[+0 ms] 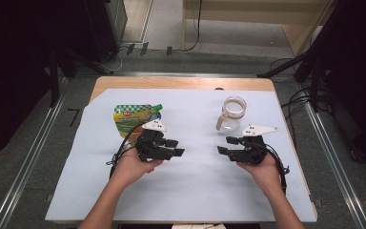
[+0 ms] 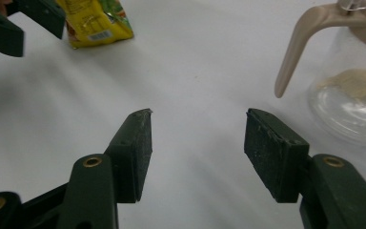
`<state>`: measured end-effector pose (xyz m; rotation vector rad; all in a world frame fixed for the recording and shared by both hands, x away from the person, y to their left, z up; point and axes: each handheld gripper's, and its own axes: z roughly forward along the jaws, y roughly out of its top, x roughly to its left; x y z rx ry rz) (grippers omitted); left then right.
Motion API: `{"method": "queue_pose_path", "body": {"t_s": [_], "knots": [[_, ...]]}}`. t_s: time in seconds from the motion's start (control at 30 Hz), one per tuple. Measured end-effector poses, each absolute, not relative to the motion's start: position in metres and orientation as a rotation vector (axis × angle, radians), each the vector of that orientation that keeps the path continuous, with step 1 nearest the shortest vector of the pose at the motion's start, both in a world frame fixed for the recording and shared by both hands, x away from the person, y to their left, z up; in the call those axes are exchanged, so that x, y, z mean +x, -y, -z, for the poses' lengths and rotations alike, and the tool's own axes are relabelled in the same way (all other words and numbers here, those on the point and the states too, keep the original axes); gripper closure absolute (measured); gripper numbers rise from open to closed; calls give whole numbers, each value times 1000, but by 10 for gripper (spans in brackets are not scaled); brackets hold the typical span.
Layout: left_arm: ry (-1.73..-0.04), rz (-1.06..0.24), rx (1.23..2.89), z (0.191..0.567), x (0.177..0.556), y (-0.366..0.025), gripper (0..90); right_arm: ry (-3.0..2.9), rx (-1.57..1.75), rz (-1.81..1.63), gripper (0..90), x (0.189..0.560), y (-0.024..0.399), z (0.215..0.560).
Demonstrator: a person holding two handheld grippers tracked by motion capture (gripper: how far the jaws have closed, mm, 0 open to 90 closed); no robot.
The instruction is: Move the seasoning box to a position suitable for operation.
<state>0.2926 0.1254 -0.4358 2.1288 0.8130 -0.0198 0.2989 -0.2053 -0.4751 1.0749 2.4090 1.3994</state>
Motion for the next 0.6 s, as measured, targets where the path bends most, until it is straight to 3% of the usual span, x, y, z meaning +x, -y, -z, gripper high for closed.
{"method": "queue_pose_path", "body": {"t_s": [0.4, 0.6], "knots": [[-799, 62, 2152, 435, 296, -132, 447, -2351, 1102, -1378, 426, 312, 212, 472], [-803, 71, 2129, 432, 295, -134, 452, -2325, 1126, -1364, 421, 322, 217, 469]]}}
